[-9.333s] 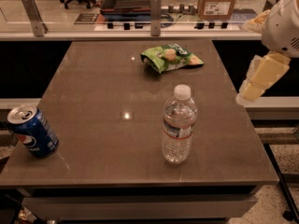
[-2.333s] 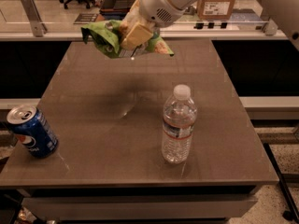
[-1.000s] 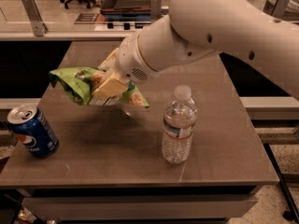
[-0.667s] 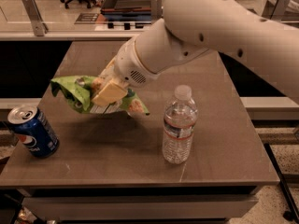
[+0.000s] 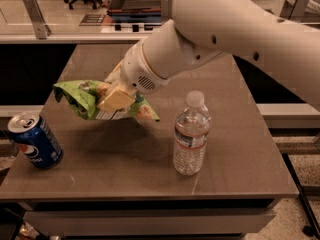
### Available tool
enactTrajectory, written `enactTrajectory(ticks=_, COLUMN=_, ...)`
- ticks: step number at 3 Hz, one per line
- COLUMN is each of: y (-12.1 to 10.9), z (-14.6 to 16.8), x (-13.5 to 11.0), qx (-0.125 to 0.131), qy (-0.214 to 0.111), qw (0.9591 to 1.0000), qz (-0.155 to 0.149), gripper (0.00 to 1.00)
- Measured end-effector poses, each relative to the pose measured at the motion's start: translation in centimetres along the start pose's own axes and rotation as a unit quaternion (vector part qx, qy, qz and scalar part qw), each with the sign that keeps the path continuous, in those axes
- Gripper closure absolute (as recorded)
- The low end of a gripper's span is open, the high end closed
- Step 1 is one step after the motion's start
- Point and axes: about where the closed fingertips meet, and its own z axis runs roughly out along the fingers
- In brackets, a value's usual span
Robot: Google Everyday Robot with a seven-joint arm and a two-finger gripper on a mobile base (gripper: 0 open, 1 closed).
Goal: Move green rice chip bag near pepsi can
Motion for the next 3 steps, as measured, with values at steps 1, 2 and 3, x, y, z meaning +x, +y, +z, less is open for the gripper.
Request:
enactTrajectory(ticks=1, y=0.13, z=-0.06, x=-0.21, qx=0.000, qy=0.000, qw=1.0000, qz=-0.002, gripper=0.12)
enactTrajectory(ticks=2, y=0.25, z=-0.14, x=-0.41, qx=0.001, qy=0.000, qw=1.0000, qz=-0.004, gripper=0.00)
enactTrajectory(ticks=3, y=0.26, z=-0.14, x=-0.42, qx=0.001, qy=0.000, qw=1.0000, qz=-0.004, gripper=0.00)
